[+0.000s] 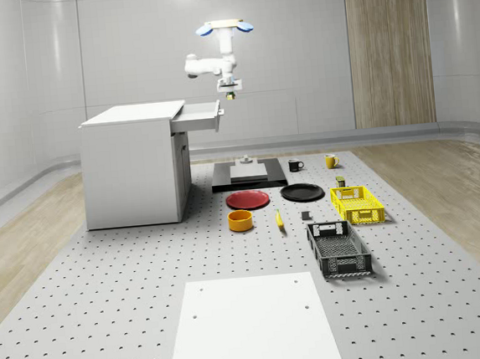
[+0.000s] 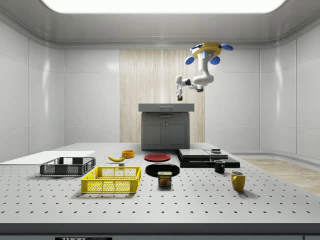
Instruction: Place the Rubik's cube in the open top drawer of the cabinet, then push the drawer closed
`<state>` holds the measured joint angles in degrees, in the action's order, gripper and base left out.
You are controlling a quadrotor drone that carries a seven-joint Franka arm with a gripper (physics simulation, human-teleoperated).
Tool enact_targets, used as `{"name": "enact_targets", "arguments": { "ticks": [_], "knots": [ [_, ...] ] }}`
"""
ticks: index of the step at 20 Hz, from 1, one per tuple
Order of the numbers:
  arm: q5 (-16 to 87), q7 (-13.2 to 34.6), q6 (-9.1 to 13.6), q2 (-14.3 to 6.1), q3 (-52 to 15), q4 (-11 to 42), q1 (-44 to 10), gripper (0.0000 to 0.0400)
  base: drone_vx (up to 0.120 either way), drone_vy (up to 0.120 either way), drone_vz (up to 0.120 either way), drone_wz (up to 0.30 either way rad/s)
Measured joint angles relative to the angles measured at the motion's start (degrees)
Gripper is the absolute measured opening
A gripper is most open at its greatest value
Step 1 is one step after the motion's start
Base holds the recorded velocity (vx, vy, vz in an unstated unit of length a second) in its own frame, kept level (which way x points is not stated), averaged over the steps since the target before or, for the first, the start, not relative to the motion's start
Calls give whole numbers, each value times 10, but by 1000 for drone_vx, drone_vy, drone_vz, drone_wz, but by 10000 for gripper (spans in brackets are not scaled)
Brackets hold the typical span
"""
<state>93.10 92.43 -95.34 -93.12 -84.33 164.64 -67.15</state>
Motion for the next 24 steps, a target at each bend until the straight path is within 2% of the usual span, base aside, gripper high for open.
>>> {"name": "enact_targets", "arguments": {
  "ticks": [24],
  "knots": [
    [0, 0, -1, -1, 0, 0, 0, 292, 0, -120, 5, 0]
  ]
}}
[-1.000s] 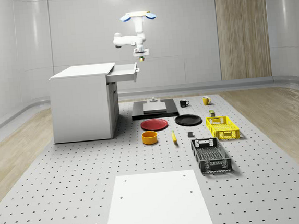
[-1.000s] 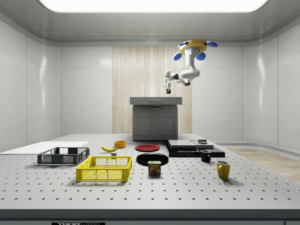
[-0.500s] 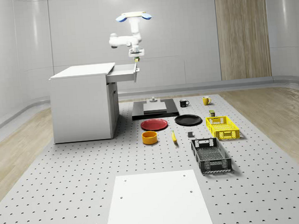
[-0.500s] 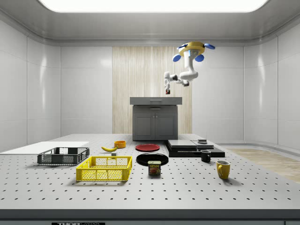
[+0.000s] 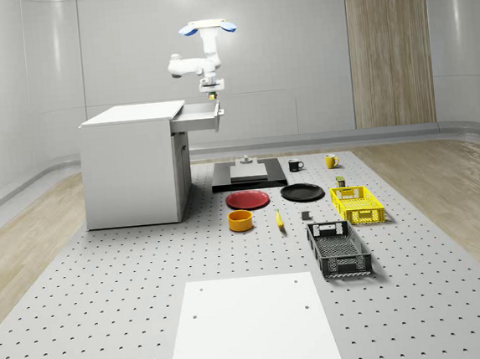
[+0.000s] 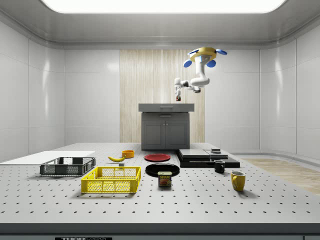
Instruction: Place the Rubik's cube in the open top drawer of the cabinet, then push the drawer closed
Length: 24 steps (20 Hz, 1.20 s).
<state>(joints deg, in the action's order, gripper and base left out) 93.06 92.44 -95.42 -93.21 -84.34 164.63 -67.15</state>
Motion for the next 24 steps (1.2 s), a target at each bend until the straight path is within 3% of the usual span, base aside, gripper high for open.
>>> {"name": "enact_targets", "arguments": {
  "ticks": [12, 20, 24],
  "knots": [
    [0, 0, 0, 0, 0, 0, 0, 292, 20, -120, 0, 0],
    [0, 0, 0, 0, 0, 0, 0, 292, 0, -80, -110, 0],
    [6, 2, -2, -1, 7, -1, -1, 291, 0, -30, -10, 0]
  ]
}}
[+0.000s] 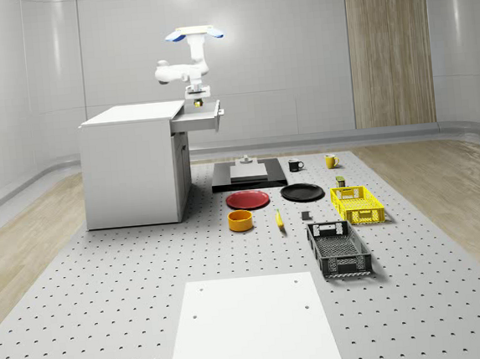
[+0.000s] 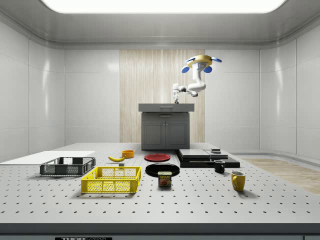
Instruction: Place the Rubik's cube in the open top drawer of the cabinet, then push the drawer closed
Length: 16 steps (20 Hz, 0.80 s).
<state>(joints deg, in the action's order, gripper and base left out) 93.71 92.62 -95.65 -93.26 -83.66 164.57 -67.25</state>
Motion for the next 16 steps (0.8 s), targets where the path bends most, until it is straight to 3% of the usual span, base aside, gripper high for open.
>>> {"name": "enact_targets", "arguments": {
  "ticks": [15, 16],
  "knots": [
    [118, 6, -34, 5, 124, -25, -23, 291, 0, 0, 0, 0],
    [125, 7, -36, 6, 131, -27, -25, 315, 0, 0, 0, 0]
  ]
}}
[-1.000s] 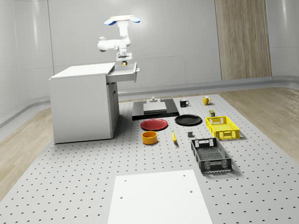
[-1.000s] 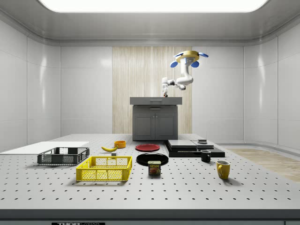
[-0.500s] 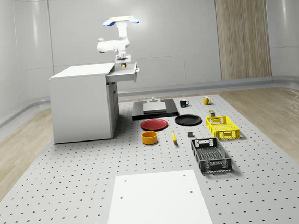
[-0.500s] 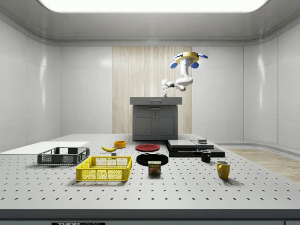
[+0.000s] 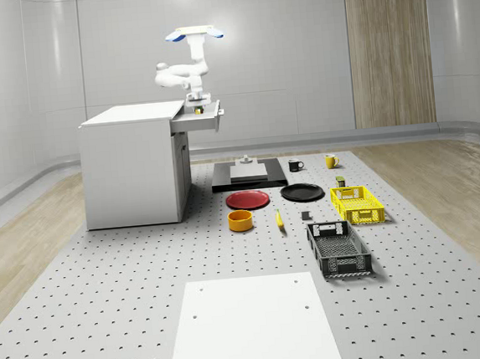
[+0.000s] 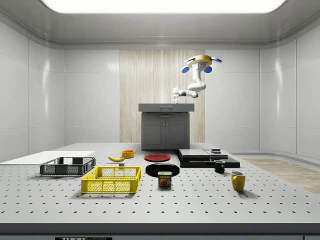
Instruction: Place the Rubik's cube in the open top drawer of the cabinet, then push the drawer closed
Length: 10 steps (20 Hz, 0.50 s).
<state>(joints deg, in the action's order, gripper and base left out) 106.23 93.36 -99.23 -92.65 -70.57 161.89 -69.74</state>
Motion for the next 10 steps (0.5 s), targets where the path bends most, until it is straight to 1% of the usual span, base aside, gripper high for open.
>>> {"name": "enact_targets", "arguments": {
  "ticks": [2, 4, 7, 10],
  "knots": [
    [15, 14, 0, 2, 11, -3, -3, 349, 0, 0, 0, 0],
    [26, 24, 1, 5, 19, -5, -5, 369, 0, 0, 0, 0],
    [37, 34, 4, 9, 26, -7, -7, 385, 0, 0, 0, 0],
    [41, 38, 7, 12, 27, -7, -6, 393, 0, 0, 0, 0]
  ]
}}
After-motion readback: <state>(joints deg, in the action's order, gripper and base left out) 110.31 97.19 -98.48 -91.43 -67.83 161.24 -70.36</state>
